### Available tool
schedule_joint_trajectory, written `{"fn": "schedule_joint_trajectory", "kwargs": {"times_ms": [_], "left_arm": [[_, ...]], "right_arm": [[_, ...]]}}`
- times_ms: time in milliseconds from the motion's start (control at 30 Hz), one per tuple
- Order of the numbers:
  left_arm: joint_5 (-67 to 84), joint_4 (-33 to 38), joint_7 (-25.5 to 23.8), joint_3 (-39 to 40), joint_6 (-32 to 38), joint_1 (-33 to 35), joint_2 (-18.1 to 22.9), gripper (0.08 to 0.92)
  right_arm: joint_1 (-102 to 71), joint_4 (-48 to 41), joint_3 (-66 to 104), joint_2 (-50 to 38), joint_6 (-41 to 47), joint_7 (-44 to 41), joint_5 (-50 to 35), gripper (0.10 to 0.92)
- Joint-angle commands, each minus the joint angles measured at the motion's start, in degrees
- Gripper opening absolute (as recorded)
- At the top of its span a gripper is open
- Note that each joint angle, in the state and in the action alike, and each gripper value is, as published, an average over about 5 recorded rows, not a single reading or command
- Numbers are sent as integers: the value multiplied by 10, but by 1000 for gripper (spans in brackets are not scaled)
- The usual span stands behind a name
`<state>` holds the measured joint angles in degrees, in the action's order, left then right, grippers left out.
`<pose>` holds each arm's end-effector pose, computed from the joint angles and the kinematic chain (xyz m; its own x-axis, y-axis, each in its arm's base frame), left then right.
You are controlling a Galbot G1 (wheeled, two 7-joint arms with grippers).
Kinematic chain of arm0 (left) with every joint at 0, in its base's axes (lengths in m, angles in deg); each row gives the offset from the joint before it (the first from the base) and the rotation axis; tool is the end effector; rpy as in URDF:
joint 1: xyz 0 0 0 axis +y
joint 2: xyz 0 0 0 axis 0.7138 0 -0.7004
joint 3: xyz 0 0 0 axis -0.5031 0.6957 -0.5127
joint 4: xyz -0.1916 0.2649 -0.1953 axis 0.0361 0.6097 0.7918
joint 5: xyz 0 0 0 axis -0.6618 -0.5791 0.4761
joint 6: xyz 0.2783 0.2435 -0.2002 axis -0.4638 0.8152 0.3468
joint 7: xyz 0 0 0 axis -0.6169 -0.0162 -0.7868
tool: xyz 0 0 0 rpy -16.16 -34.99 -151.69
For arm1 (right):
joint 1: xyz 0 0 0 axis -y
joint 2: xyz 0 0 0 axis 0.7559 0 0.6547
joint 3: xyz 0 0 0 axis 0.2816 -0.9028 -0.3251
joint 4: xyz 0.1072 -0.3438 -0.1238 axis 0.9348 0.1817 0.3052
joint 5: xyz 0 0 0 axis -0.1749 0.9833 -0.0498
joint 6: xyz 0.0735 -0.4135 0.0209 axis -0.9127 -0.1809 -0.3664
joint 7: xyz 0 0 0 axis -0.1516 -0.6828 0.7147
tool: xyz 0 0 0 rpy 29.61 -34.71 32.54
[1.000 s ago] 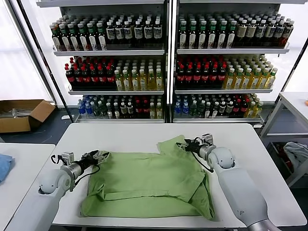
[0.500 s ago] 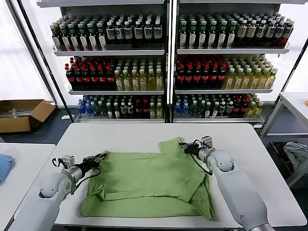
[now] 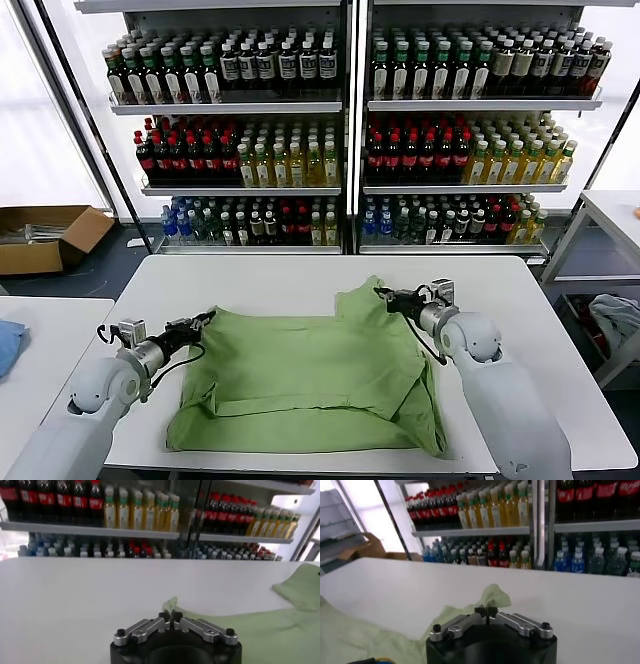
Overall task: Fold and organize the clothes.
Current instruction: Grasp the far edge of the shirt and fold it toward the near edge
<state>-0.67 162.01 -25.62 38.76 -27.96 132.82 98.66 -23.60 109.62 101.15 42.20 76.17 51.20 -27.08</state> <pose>0.4328 0.1894 -0.3113 -0.8420 0.3325 0.4247 0.2955 0.9431 -0.1525 0.5120 -0.0610 -0.2732 -0.7873 -0.4910 0.3730 -0.4467 0.8711 0.2040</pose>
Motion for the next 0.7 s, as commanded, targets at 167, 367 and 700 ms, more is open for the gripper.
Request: {"fn": "schedule_joint_trajectory", "kwargs": {"times_ms": [167, 367, 700], "left_arm": [[14, 135, 13, -90, 11, 110, -15, 88], [15, 196, 20, -141, 13, 198, -16, 88], [-4, 279, 22, -203, 3, 335, -9, 88]], "right_arm": [[-193, 247, 93, -56, -1, 32, -78, 106], [-318, 340, 166, -87, -2, 34, -86, 106], [-489, 418, 217, -72, -3, 48, -73, 106]]}}
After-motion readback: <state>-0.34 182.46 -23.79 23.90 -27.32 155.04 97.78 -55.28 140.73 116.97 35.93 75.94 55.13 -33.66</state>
